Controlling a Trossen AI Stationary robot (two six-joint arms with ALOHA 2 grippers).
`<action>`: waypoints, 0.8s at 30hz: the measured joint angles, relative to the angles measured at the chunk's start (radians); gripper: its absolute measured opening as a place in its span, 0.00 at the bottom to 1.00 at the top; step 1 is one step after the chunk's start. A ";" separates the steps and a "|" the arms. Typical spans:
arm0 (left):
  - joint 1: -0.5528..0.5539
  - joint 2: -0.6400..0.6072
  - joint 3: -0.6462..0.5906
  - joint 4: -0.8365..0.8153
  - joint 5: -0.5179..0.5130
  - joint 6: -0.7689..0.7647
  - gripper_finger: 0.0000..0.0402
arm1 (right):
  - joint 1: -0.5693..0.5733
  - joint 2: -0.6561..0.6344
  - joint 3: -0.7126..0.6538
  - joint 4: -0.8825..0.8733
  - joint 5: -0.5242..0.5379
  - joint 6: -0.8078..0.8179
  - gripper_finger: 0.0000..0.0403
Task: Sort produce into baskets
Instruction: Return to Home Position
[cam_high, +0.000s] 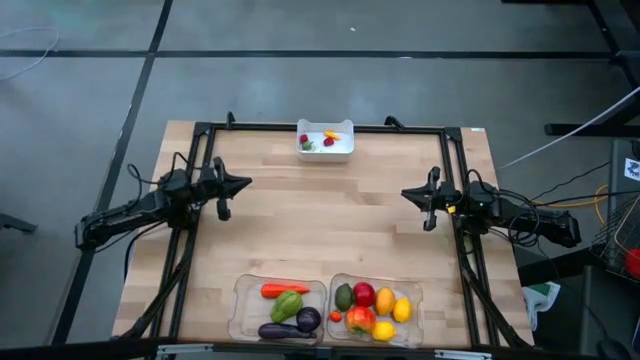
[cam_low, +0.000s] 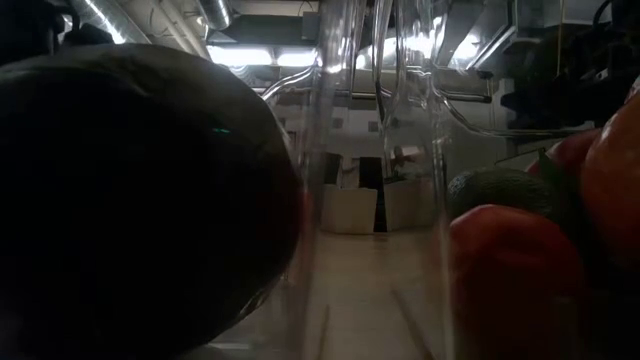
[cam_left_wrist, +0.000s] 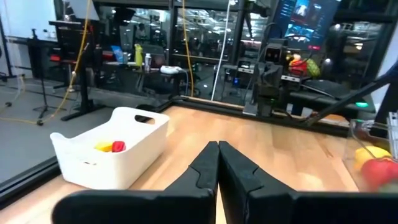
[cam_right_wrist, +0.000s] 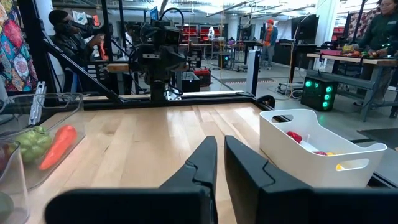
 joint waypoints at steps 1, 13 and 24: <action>0.000 0.000 0.000 0.000 0.005 0.000 0.00 | 0.000 0.000 0.000 0.000 0.000 0.000 0.08; -0.047 0.002 0.000 0.004 0.036 -0.021 0.02 | 0.000 0.000 0.000 0.000 0.000 0.000 0.08; -0.137 0.002 0.001 0.000 0.023 0.049 0.02 | 0.000 0.000 0.000 0.000 0.000 0.000 0.08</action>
